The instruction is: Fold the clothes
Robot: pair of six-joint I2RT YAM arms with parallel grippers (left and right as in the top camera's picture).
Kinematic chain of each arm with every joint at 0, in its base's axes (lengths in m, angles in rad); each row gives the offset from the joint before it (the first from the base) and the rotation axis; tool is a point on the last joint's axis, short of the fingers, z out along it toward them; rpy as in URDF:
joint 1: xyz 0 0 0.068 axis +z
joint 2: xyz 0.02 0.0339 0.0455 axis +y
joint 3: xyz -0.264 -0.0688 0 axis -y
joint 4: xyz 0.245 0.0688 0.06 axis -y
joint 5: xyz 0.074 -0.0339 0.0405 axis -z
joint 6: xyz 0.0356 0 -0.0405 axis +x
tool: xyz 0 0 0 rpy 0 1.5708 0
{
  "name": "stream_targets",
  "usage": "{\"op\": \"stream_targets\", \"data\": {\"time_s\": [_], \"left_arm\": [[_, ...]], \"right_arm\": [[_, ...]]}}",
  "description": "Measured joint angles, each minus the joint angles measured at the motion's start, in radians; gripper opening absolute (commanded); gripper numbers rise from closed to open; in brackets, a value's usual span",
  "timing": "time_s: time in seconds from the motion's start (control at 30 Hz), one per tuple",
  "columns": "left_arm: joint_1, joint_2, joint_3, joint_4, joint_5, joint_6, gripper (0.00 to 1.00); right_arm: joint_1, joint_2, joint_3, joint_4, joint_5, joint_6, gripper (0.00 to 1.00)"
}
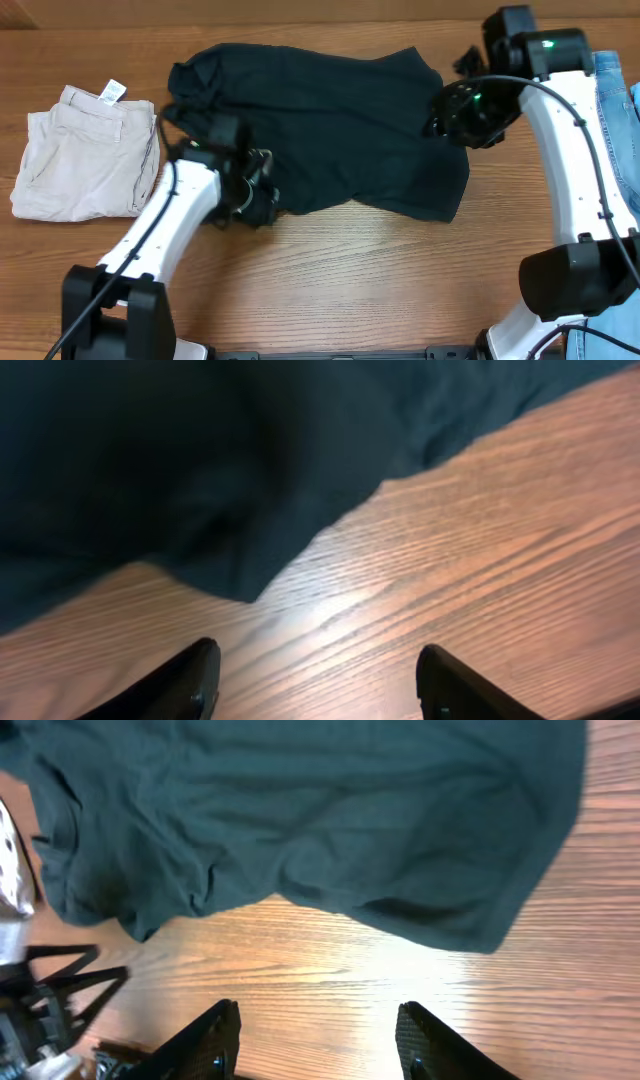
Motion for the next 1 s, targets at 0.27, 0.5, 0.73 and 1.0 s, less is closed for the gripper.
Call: {"op": "stream_targets", "data": {"time_s": [0.27,0.5,0.73,1.0], "left_arm": [[-0.039,0.08,-0.089,0.13,-0.076,-0.051,0.04],[-0.037,0.099,-0.084,0.044,-0.181,-0.108,0.04],[0.034,-0.034,0.037,-0.124,-0.279,-0.138,0.04],[0.044,-0.104,0.058,-0.067,-0.204,-0.087,0.53]], "right_arm": [[0.011,0.003,-0.013,0.023,0.001,0.0,0.61],[0.01,0.003,-0.082,0.084,0.008,0.008,0.71],[-0.014,0.005,-0.327,0.142,0.058,0.045,0.71],[-0.04,0.005,-0.568,0.236,0.065,0.11,0.69]]}}
